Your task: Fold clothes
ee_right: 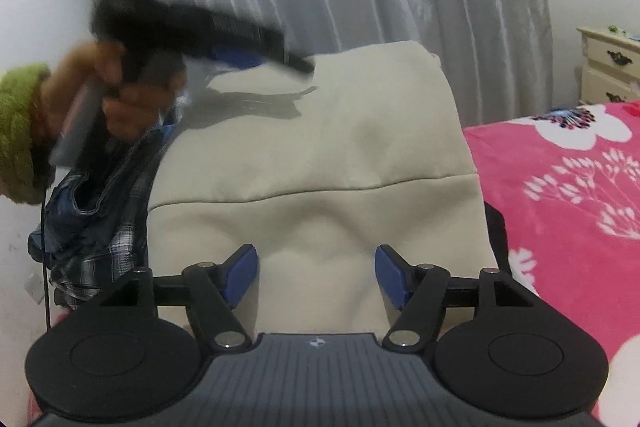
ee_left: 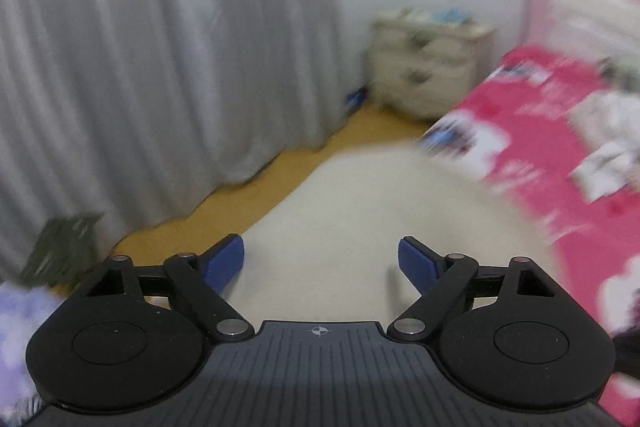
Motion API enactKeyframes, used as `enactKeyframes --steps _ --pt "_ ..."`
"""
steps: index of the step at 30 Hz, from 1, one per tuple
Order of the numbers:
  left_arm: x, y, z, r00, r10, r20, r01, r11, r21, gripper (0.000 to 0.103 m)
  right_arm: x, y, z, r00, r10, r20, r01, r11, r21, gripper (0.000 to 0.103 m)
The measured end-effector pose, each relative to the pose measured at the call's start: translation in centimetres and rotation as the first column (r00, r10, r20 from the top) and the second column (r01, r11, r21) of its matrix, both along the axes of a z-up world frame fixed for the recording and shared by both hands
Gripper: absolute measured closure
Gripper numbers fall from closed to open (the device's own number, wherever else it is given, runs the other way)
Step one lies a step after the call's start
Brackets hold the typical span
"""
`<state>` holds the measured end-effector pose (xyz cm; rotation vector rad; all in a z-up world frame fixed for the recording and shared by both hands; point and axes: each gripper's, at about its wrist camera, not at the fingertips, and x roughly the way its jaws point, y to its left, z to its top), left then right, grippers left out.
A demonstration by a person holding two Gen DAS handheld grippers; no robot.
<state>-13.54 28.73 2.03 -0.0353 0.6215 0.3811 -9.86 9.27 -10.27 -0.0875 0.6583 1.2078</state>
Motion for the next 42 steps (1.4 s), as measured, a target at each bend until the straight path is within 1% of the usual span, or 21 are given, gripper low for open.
enactKeyframes --steps 2,4,5,8,10,11,12,15,17,19,23,25,27,29,30,32,33,35,37,38,42 --pt "1.6 -1.3 0.5 0.996 -0.086 0.017 0.085 0.996 0.035 0.018 -0.4 -0.2 0.0 1.0 -0.013 0.002 0.013 1.0 0.0 0.035" --pt "4.1 -2.4 -0.2 0.987 -0.161 -0.005 0.161 0.985 0.055 0.018 -0.7 -0.3 0.0 1.0 -0.028 0.003 0.028 1.0 0.001 0.035" --pt "5.3 -2.6 -1.1 0.984 -0.176 -0.028 0.177 0.983 0.052 0.018 -0.7 -0.4 -0.1 0.999 -0.035 0.002 0.035 0.999 0.004 0.035" --pt "8.3 -1.7 -4.7 0.979 -0.164 -0.122 0.168 0.986 0.022 0.018 -0.8 -0.7 -0.3 0.998 -0.056 -0.008 0.056 0.998 0.015 0.035" --pt "8.9 -0.8 -6.7 0.974 -0.157 -0.16 0.159 0.987 -0.003 0.018 -0.9 -0.8 -0.5 0.997 -0.073 -0.016 0.074 0.997 0.024 0.035" --pt "8.8 -0.5 -6.6 0.975 -0.155 -0.157 0.154 0.988 -0.021 0.018 -1.0 -0.8 -0.6 0.997 -0.08 -0.018 0.081 0.996 0.029 0.035" --pt "8.6 -0.2 -6.2 0.977 -0.154 -0.146 0.15 0.988 -0.041 0.018 -1.1 -0.8 -0.6 0.996 -0.087 -0.02 0.087 0.996 0.035 0.035" --pt "7.0 0.8 -3.3 0.987 -0.118 -0.105 0.11 0.99 -0.084 0.022 -1.0 -1.2 -0.2 0.995 -0.095 -0.034 0.097 0.995 0.034 0.035" --pt "5.2 1.7 -0.5 0.996 -0.084 -0.028 0.08 0.99 -0.118 0.021 -0.8 -2.1 0.5 0.992 -0.115 -0.048 0.116 0.992 0.039 0.035" --pt "2.2 2.8 2.6 0.998 -0.042 0.055 0.05 0.985 -0.164 0.018 -0.8 -3.7 1.6 0.986 -0.155 -0.061 0.159 0.985 0.062 0.037" --pt "-4.5 4.0 5.1 0.991 0.055 0.119 -0.031 0.981 -0.193 0.017 -1.2 -6.9 3.1 0.971 -0.225 -0.077 0.231 0.969 0.092 0.042" --pt "-7.3 4.0 4.7 0.991 0.078 0.11 -0.055 0.978 -0.199 0.017 -1.3 -8.4 3.8 0.962 -0.257 -0.097 0.265 0.96 0.091 0.044" --pt "-8.3 3.6 3.4 0.995 0.06 0.084 -0.041 0.976 -0.212 0.017 -1.6 -9.3 4.5 0.955 -0.272 -0.12 0.285 0.953 0.106 0.046" --pt "-7.9 3.2 1.5 0.998 0.04 0.039 -0.031 0.977 -0.211 0.018 -1.7 -9.8 5.2 0.949 -0.286 -0.133 0.301 0.946 0.116 0.048" --pt "-7.3 3.2 0.2 0.999 0.033 0.005 -0.031 0.977 -0.212 0.019 -1.9 -9.9 5.5 0.949 -0.292 -0.121 0.306 0.946 0.112 0.05" --pt "-6.6 3.4 -1.9 0.997 0.054 -0.051 -0.062 0.983 -0.173 0.019 -2.2 -9.8 6.2 0.946 -0.31 -0.099 0.318 0.944 0.088 0.055" --pt "-6.7 3.4 -2.1 0.997 0.058 -0.057 -0.067 0.984 -0.164 0.018 -2.3 -10.1 6.5 0.942 -0.324 -0.085 0.33 0.942 0.066 0.059" --pt "-7.0 3.5 -2.0 0.996 0.063 -0.06 -0.072 0.984 -0.16 0.019 -2.6 -10.8 7.2 0.933 -0.356 -0.05 0.357 0.934 0.012 0.062" --pt "-8.3 3.5 -0.4 0.999 0.048 -0.008 -0.049 0.979 -0.196 0.019 -2.5 -11.9 7.9 0.926 -0.376 -0.024 0.375 0.926 -0.041 0.064" --pt "-8.1 3.2 -0.1 1.0 0.03 -0.002 -0.03 0.979 -0.201 0.019 -2.3 -12.5 8.3 0.923 -0.384 -0.011 0.383 0.921 -0.067 0.065" --pt "-6.4 1.1 0.6 0.998 -0.057 -0.015 0.053 0.98 -0.191 0.018 0.3 -13.5 10.8 0.947 -0.321 -0.018 0.314 0.936 -0.158 0.065"
